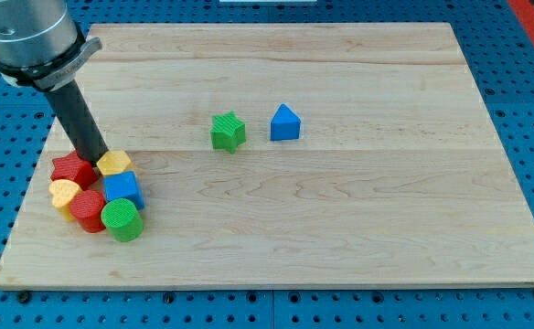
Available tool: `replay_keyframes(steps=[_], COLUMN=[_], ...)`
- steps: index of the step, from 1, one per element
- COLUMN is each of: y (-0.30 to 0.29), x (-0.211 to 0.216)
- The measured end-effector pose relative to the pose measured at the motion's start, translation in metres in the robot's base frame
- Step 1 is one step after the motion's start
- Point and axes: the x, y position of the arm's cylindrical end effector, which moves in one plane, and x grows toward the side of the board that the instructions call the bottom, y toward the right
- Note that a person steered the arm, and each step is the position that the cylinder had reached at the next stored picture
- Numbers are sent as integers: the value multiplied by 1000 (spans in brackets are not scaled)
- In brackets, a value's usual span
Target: Nudge the green star right and up a bit
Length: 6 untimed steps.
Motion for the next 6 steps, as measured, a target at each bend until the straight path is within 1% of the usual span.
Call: replay_keyframes(steps=[1, 2, 3, 4, 6], y=[2, 13, 64, 117, 192], x=[-16, -23, -11, -10, -26])
